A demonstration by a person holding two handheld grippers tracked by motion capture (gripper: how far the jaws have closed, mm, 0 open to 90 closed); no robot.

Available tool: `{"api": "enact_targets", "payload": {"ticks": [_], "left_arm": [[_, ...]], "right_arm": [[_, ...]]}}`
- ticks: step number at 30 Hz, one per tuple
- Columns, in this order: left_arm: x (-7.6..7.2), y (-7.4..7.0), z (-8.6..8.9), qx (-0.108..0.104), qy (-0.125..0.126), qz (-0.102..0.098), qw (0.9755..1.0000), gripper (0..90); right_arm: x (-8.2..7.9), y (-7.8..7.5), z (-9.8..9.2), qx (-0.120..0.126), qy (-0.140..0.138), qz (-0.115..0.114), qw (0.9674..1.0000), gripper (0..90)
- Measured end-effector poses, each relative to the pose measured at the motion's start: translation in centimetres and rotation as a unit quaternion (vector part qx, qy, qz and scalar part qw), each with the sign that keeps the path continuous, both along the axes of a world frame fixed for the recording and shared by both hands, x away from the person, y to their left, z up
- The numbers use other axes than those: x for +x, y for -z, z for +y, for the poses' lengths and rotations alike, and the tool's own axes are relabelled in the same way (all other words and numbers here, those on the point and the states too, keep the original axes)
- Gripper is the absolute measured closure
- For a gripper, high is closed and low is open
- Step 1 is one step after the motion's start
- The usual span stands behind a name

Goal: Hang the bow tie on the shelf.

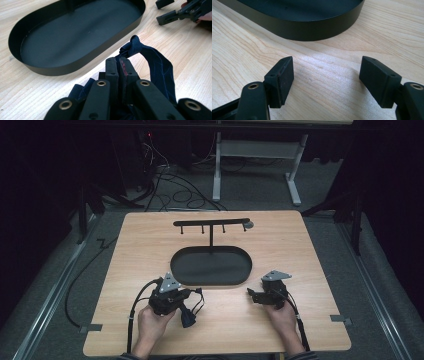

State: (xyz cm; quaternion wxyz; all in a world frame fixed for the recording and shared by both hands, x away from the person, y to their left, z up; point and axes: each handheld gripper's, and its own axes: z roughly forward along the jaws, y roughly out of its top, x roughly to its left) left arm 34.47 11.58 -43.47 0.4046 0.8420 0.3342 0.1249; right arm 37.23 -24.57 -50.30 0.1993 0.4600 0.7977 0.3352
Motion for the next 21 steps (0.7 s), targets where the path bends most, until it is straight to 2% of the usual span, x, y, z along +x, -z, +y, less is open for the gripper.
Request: {"api": "enact_targets", "payload": {"ticks": [8, 21], "left_arm": [[0.2, -1.0, 0.4, -0.003, -0.002, -0.009, 1.0000, 86.2], [0.9, -3.6, 1.8, -0.014, -0.020, -0.030, 0.9993, 86.2]], "right_arm": [[0.0, 0.0, 0.0, 0.000, 0.000, 0.000, 1.0000, 29.1], [0.0, 0.0, 0.0, -0.001, -0.001, 0.000, 1.0000, 29.0]]}}
